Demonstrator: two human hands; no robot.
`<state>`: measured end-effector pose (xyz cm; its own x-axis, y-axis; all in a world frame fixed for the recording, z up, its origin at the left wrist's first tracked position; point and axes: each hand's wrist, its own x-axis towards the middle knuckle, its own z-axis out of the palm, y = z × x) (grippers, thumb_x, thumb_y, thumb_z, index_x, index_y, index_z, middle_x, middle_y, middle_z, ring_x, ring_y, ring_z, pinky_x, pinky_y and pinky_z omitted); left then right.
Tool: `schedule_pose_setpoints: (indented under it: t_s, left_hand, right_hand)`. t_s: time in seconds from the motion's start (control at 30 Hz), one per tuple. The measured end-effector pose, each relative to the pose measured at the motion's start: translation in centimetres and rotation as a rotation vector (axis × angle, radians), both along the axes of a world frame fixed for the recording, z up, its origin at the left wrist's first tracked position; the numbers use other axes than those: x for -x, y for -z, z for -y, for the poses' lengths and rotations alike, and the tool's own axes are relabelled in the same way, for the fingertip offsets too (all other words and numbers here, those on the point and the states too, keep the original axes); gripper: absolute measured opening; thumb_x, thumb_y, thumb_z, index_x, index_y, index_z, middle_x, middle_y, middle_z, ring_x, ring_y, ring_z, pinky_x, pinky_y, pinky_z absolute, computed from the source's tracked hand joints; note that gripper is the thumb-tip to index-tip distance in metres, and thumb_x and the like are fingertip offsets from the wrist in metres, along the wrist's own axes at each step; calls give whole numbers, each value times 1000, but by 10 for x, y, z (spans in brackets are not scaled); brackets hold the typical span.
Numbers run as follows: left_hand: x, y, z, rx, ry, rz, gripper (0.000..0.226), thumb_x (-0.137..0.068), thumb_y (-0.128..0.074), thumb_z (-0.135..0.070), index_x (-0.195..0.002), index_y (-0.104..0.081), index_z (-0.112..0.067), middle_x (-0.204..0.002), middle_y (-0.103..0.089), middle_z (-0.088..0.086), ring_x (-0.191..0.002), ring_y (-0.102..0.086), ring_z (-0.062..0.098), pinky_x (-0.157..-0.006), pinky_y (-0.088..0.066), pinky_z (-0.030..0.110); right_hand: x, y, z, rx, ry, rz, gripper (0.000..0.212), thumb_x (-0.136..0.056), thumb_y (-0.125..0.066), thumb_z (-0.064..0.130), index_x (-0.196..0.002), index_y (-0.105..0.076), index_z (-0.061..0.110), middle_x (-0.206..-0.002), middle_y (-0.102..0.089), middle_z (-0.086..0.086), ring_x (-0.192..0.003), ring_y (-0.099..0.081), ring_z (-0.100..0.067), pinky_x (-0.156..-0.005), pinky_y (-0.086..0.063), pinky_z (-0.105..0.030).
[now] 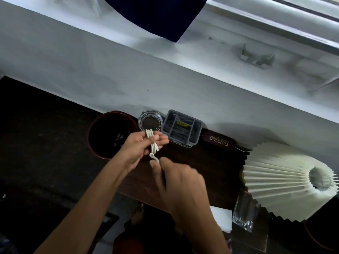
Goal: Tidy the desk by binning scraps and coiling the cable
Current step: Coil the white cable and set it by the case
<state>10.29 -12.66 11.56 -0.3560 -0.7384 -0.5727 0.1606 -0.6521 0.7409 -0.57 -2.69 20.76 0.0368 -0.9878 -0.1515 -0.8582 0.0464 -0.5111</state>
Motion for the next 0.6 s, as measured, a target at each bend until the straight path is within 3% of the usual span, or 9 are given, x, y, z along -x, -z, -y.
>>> schedule_pose_setpoints:
  t_s: [0.07, 0.17, 0.2, 0.27, 0.4, 0.57, 0.6]
  left_hand:
    - [3, -2, -8, 60, 190, 96, 15, -91, -50, -5, -94, -65, -8, -85, -76, 4, -76, -72, 9, -69, -57, 21]
    - [6, -8, -18, 0, 336, 60, 29, -97, -40, -12, -82, -65, -9, -64, -74, -1, -61, -70, 3, -55, -53, 14]
    - [6, -10, -19, -64, 361, 7, 38, -98, -36, -20, -81, -68, -9, -69, -76, 2, -67, -72, 9, -59, -55, 17]
    - [5, -13, -19, -137, 416, -82, 52, -99, -30, -32, -84, -75, -9, -83, -77, 10, -82, -74, 21, -67, -58, 24]
    - [0, -19, -20, -187, 481, -179, 51, -96, -30, -35, -94, -74, -10, -98, -74, 16, -95, -71, 28, -74, -57, 26]
    - [-12, -31, -26, -223, 460, -334, 45, -90, -39, -34, -104, -70, -4, -100, -73, 19, -93, -71, 27, -76, -56, 28]
    - [-14, -33, -27, -221, 458, -371, 44, -91, -39, -32, -105, -69, -4, -100, -73, 19, -92, -71, 26, -77, -56, 28]
  right_hand:
    - [11, -1, 10, 75, 62, -77, 33, -94, -38, 47, -72, -48, 24, -58, -60, 1, -51, -58, -24, -46, -27, -25]
    - [30, 0, 30, 151, 116, -98, 38, -91, -47, 48, -64, -36, 23, -47, -40, 7, -45, -49, -22, -41, -20, -25]
    - [34, 2, 36, 157, 126, -71, 40, -91, -46, 49, -63, -35, 22, -46, -38, 7, -44, -45, -18, -41, -22, -25]
    - [39, 5, 46, 147, 155, -14, 41, -90, -43, 52, -64, -44, 20, -51, -53, 3, -49, -50, -15, -44, -31, -26]
    - [40, 16, 58, 163, 193, 24, 45, -89, -42, 55, -66, -48, 17, -60, -62, -2, -58, -55, -21, -50, -39, -30]
    - [54, 36, 63, 72, 254, 180, 45, -86, -47, 58, -57, -51, 23, -48, -55, 18, -44, -46, -4, -45, -27, -22]
    - [56, 43, 62, 23, 257, 254, 46, -85, -48, 58, -54, -51, 24, -45, -52, 15, -42, -42, -4, -45, -26, -22]
